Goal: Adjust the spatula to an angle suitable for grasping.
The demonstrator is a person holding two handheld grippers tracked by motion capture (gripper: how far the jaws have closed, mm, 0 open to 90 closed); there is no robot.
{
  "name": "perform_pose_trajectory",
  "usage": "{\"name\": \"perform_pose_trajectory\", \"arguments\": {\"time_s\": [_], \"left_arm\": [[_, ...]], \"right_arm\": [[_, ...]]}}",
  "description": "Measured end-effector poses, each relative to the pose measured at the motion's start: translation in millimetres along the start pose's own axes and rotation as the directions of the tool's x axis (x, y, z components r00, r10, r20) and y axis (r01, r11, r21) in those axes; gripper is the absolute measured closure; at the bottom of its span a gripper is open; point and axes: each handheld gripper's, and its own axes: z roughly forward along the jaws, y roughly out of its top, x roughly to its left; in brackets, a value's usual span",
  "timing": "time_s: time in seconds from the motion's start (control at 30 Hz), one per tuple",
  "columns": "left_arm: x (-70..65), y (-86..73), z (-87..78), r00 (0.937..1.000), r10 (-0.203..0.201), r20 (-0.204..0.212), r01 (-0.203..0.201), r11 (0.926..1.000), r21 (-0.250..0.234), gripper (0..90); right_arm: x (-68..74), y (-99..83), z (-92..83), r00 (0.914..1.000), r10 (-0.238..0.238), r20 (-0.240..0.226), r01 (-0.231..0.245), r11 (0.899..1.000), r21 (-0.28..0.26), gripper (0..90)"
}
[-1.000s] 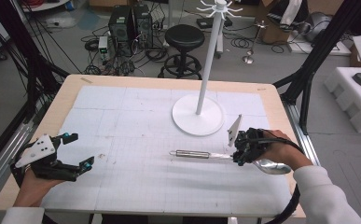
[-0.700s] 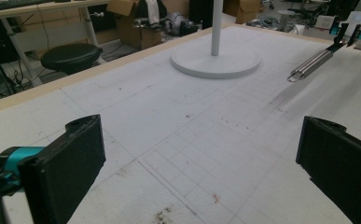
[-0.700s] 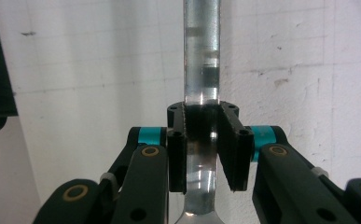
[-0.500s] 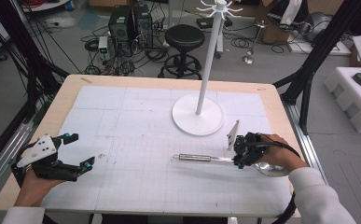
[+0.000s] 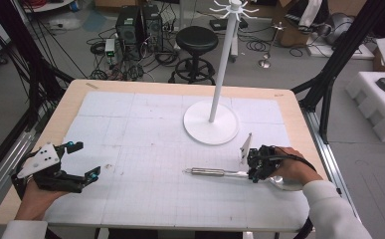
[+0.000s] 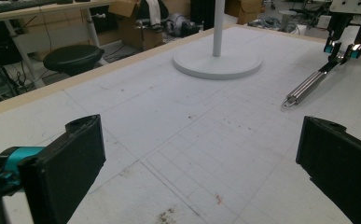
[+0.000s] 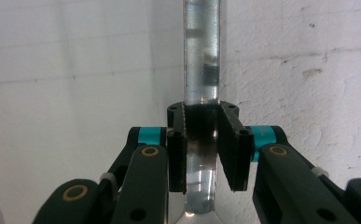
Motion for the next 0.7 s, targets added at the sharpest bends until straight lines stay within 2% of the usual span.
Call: {"name": "perform_pose_trajectory", "arguments": {"time_s": [0.2, 0.23, 0.3, 0.37, 0.4, 0.6, 0.7], "left_arm": [[-0.2, 0.1, 0.1, 1.0000, 0.000, -0.001, 0.000, 1.0000, 0.001, 1.7], [-0.2, 0.1, 0.1, 1.0000, 0.000, 0.000, 0.000, 1.0000, 0.001, 1.7], [-0.3, 0.1, 0.2, 1.0000, 0.000, -0.001, 0.000, 1.0000, 0.002, 1.7], [-0.7, 0.4, 0.5, 1.0000, 0.003, 0.003, -0.003, 1.0000, 0.002, 1.7], [-0.9, 0.6, 0.5, 1.0000, 0.003, 0.001, -0.003, 1.0000, 0.003, 1.7], [-1.8, 1.7, 1.1, 1.0000, 0.005, 0.006, -0.005, 1.0000, -0.001, 1.7], [-2.2, 2.4, 1.9, 0.9999, 0.008, 0.008, -0.008, 1.0000, -0.002, 1.7]], "right_arm": [[0.6, -0.2, 5.0, 1.0000, 0.009, -0.004, -0.009, 1.000, 0.016, 72.7], [0.2, -0.2, 5.7, 1.0000, -0.001, 0.007, 0.001, 1.000, 0.018, 71.2], [0.4, -0.5, 1.7, 0.9999, 0.017, -0.001, -0.017, 1.000, -0.012, 67.0], [-0.3, -1.9, -4.2, 0.9990, 0.041, 0.016, -0.040, 0.998, -0.047, 61.5], [-0.4, -2.6, -7.0, 0.9984, 0.044, 0.034, -0.043, 0.998, -0.050, 58.1], [4.0, -1.1, -23.3, 0.9944, 0.074, 0.076, -0.067, 0.994, -0.088, 44.0], [5.6, 1.2, -30.9, 0.9921, 0.085, 0.092, -0.075, 0.991, -0.110, 32.6]]}}
